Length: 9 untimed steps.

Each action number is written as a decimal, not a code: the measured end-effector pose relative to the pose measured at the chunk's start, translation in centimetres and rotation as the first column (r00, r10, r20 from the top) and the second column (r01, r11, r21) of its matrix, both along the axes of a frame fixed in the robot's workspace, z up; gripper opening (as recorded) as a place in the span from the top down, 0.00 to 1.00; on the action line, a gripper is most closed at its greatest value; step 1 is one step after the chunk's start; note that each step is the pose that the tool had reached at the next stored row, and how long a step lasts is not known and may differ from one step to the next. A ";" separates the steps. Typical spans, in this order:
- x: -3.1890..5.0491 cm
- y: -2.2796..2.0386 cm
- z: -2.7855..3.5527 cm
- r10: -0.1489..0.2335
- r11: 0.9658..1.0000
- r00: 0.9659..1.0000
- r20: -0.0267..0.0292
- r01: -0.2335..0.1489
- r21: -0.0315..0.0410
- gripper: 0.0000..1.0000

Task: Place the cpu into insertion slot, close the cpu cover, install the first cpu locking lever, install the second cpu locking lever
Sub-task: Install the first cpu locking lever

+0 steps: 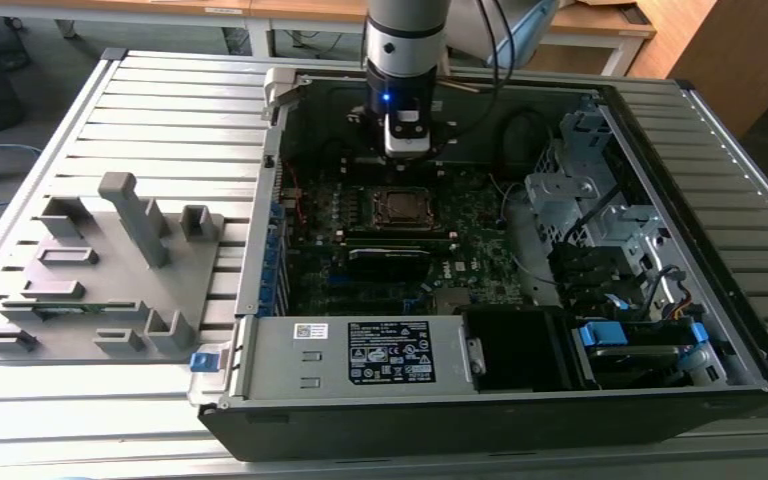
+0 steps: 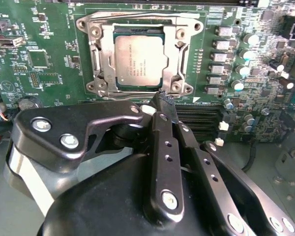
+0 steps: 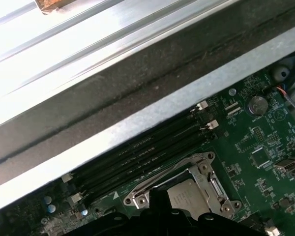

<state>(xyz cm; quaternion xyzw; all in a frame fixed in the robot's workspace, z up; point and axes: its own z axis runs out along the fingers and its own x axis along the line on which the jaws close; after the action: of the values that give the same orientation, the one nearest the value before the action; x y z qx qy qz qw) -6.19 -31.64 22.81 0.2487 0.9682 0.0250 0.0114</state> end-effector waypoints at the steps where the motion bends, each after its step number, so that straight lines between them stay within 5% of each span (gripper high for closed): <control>1: 0.13 0.00 -0.03 0.005 1.000 1.000 0.000 -0.005 0.000 0.89; 9: 0.81 0.00 -0.28 0.068 0.998 0.998 0.000 -0.068 0.000 0.89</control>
<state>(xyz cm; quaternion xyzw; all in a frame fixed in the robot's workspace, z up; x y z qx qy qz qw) -5.38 -31.64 22.52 0.2157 0.9761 0.0252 0.0105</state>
